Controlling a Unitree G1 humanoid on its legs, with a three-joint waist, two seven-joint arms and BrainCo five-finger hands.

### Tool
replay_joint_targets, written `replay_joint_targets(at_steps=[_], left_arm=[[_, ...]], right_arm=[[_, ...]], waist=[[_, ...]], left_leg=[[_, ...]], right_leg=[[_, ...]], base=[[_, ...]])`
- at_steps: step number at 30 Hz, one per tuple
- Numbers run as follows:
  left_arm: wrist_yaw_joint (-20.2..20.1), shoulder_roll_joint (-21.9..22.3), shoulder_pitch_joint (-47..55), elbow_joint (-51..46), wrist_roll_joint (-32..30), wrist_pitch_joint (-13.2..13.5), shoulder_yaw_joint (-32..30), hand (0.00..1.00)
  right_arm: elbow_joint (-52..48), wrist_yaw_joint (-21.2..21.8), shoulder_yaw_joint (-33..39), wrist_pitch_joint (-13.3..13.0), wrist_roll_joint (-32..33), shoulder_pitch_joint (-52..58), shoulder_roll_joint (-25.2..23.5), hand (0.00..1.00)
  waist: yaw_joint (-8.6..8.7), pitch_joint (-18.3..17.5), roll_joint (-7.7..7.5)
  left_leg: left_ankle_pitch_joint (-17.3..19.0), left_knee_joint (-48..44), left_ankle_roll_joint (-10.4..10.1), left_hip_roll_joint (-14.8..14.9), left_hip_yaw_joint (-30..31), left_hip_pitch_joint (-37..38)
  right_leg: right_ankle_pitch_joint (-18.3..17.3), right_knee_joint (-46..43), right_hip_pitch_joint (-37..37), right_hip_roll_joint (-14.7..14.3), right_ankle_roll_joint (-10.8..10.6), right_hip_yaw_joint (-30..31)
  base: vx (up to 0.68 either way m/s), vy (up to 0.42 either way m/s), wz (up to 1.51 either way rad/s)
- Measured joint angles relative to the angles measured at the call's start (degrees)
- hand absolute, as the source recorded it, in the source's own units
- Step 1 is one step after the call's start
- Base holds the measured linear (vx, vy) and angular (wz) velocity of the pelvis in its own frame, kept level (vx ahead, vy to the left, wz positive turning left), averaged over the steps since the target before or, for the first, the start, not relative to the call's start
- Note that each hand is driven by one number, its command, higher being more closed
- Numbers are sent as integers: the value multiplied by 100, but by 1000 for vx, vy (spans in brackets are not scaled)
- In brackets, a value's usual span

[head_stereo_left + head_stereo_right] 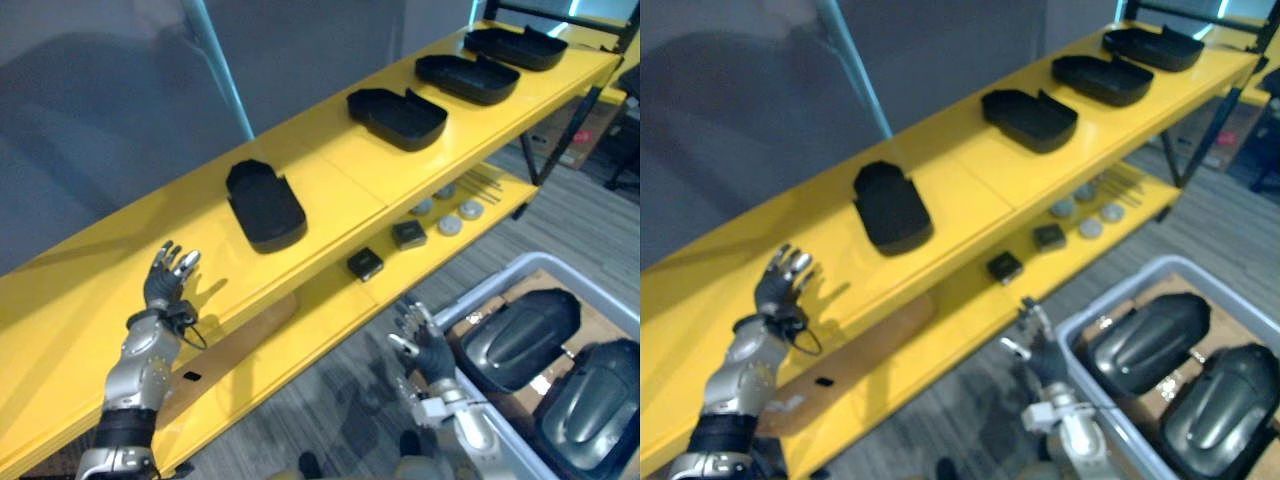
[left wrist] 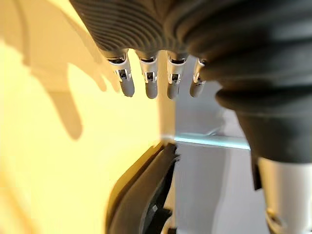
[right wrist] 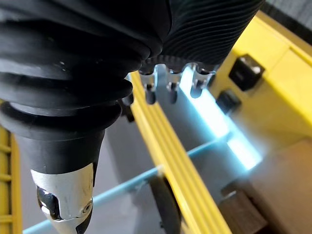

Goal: Walk over and take plastic housings, then place them on the shelf

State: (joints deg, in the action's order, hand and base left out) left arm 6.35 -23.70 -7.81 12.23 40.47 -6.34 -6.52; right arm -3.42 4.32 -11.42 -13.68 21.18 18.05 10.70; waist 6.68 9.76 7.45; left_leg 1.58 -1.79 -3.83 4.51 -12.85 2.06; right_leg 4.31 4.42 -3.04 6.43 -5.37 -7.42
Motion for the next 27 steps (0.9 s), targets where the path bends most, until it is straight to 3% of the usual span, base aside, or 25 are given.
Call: replay_joint_targets(at_steps=[6, 15, 27], left_arm=[[-8, 82, 12, 0, -121, 62, -2, 0], [929, 628, -367, 408, -1017, 255, 296, 0], [1291, 746, -973, 747, -1247, 256, 833, 0]], right_arm=[[0, 190, 128, 0, 1, 135, 4, 0], [-1, 199, 156, 0, 6, 197, 15, 0], [-109, 174, 286, 0, 54, 191, -11, 0]], waist=[[29, -2, 1], [47, -42, -50], [96, -49, -117]], left_leg=[[-79, 143, -17, 1, -6, 51], [-86, 153, -29, 24, -38, -7], [-86, 155, -31, 39, -56, -14]], right_leg=[[5, 0, 25, -18, -2, 1], [4, 0, 104, -38, 3, 60], [7, 1, 125, -37, 9, 111]], base=[[0, 0, 0], [-1, 0, 0], [0, 0, 0]])
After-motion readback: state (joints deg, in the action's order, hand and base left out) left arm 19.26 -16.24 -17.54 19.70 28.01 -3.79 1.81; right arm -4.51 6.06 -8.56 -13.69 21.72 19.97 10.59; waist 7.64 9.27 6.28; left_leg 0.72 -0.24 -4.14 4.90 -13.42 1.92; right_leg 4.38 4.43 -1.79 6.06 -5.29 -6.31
